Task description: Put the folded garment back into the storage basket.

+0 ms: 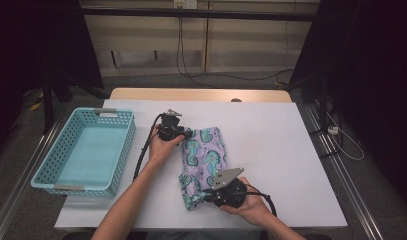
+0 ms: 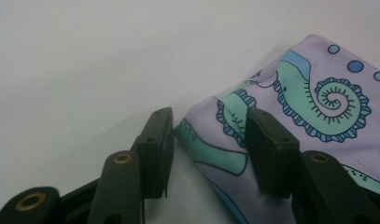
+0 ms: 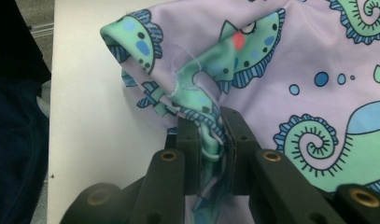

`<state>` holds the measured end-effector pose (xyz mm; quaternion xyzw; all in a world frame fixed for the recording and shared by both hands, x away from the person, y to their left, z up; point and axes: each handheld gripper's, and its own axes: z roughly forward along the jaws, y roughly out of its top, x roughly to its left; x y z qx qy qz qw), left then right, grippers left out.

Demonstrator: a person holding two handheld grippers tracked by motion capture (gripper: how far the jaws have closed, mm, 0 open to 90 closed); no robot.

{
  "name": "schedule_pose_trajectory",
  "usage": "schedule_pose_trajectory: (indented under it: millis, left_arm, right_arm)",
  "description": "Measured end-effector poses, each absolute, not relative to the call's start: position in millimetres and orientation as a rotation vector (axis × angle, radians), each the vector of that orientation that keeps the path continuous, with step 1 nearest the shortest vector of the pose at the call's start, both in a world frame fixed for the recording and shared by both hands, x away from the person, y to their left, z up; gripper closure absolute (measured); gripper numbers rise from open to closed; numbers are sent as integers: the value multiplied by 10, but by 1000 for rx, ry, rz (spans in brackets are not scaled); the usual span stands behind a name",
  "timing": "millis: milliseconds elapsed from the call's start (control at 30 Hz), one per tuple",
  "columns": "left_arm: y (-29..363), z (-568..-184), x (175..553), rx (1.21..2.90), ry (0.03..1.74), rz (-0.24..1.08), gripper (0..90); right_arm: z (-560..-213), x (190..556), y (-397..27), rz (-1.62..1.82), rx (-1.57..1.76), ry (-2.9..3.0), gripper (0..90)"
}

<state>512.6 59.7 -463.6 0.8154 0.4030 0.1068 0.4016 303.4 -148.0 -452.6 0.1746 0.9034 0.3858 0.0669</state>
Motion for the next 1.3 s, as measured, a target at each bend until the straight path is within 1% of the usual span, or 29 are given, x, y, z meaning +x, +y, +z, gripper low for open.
schedule_pose_trajectory:
  millis: [67,100,167,200,233,367,467,600,700,800,967,1200,1300]
  left_arm:
    - [569,-4635,5110,2063,1017,278,568]
    - [566,-4635,5108,2063,1011,266,609]
    - [575,-4644,5116,2063,993,205,739]
    - [566,-4652,5115,2036,1009,195,776]
    - [575,-4652,5128,2037,1012,184,785]
    - [578,-4640,5153,2013,1021,146,806]
    - [568,-4670,5159,2002,1020,145,810]
    - [565,-4673,5157,1997,1021,152,810]
    - [565,-4674,5158,1997,1022,151,809]
    - [564,-4676,5158,1994,1021,152,808]
    - [565,-4685,5162,1979,1027,144,806]
    - [570,-4684,5168,1977,1030,140,805]
    - [573,-4682,5169,1981,1030,139,806]
  right_arm:
    - [-4526,3030,-1476,1161,531,2721,799]
    - [-4526,3029,-1476,1162,535,2720,799]
    - [-4525,3027,-1474,1161,538,2719,801]
    - [-4522,3026,-1473,1163,542,2718,802]
    - [-4522,3025,-1472,1167,554,2717,804]
    - [-4491,3026,-1454,1252,595,2727,810]
    - [-4473,3015,-1386,1276,583,2717,810]
    - [-4532,3034,-1351,1259,567,2724,800]
    - [-4536,3021,-1354,1232,541,2716,746]
    - [-4551,3011,-1363,1200,533,2714,646]
    - [-4554,2978,-1370,1169,464,2727,585]
    - [-4547,2962,-1350,1121,397,2731,596]
    - [-4549,2967,-1341,1124,400,2723,659]
